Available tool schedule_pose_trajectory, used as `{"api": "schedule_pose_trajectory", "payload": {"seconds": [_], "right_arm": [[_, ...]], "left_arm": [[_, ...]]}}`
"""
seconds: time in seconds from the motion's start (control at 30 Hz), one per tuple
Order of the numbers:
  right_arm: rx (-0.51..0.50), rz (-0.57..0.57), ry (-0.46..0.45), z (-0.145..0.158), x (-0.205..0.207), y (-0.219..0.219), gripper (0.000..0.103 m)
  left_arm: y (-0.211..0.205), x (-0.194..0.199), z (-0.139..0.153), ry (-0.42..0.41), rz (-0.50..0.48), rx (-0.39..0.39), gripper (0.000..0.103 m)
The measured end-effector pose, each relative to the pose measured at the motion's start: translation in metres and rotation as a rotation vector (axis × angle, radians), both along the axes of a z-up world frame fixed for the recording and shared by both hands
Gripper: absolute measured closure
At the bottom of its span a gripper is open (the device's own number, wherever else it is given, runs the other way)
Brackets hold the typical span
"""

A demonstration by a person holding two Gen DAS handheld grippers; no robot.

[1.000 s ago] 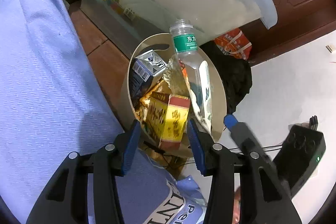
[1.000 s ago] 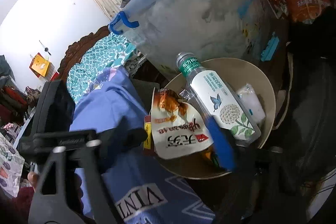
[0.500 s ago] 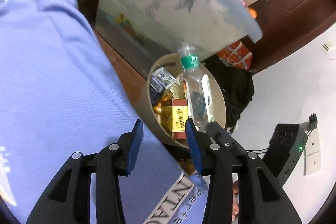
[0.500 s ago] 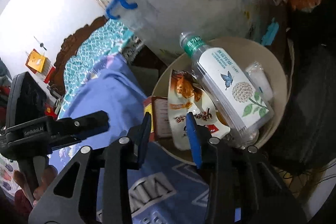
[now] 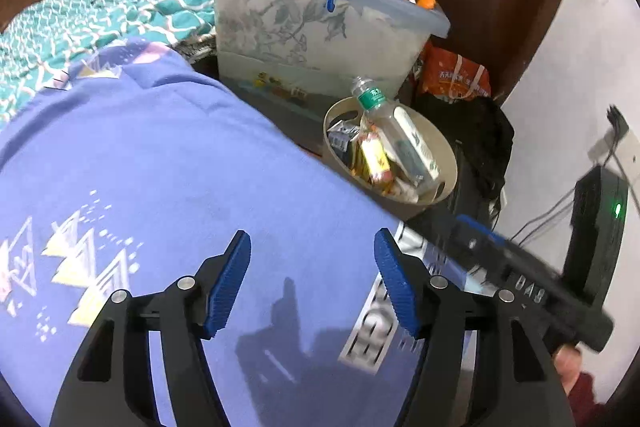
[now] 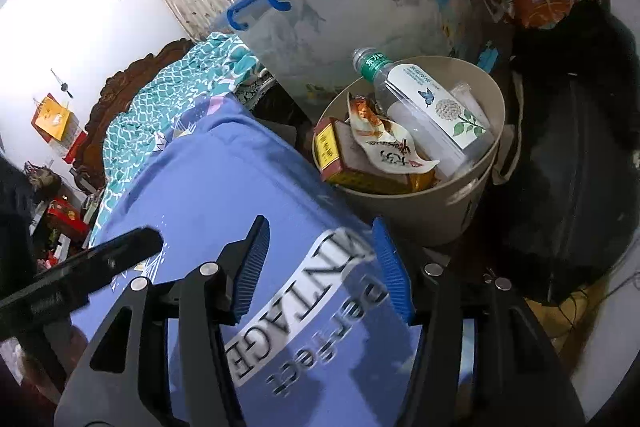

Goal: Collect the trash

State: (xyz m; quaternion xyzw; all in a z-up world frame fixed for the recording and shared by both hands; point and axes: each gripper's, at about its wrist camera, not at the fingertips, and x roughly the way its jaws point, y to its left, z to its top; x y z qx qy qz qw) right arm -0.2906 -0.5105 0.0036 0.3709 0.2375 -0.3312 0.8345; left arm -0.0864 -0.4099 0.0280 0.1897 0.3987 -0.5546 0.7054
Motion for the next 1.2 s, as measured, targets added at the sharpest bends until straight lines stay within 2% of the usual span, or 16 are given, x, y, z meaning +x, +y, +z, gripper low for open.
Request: {"api": "schedule_pose_trajectory", "payload": {"seconds": [0.13, 0.37, 0.43, 0.57, 0.63, 0.8, 1.1, 1.2], "right_arm": [[-0.017, -0.039, 0.009, 0.012, -0.002, 0.020, 0.042], [-0.048, -0.093, 0.026, 0.035, -0.002, 0.059, 0.033], [-0.057, -0.108, 0.030, 0.041, -0.002, 0.072, 0.029], [-0.051, -0.142, 0.026, 0.048, -0.004, 0.094, 0.020], [-0.039, -0.149, 0.026, 0.050, -0.005, 0.101, 0.018], [-0.022, -0.177, 0.024, 0.053, -0.008, 0.115, 0.014], [-0.016, -0.239, 0.011, 0.059, -0.013, 0.118, 0.009], [-0.028, -0.270, 0.016, 0.059, -0.015, 0.119, 0.004]], "left_arm": [[0.032, 0.001, 0.009, -0.079, 0.026, -0.017, 0.036], [0.094, 0.012, 0.029, -0.150, 0.083, -0.075, 0.030], [0.108, 0.011, 0.033, -0.177, 0.095, -0.087, 0.024], [0.131, 0.010, 0.039, -0.224, 0.107, -0.096, 0.020], [0.139, 0.009, 0.042, -0.240, 0.111, -0.102, 0.014], [0.153, 0.011, 0.048, -0.268, 0.125, -0.114, 0.009], [0.161, 0.016, 0.047, -0.284, 0.172, -0.070, 0.009], [0.163, 0.019, 0.047, -0.287, 0.195, -0.063, 0.009]]}}
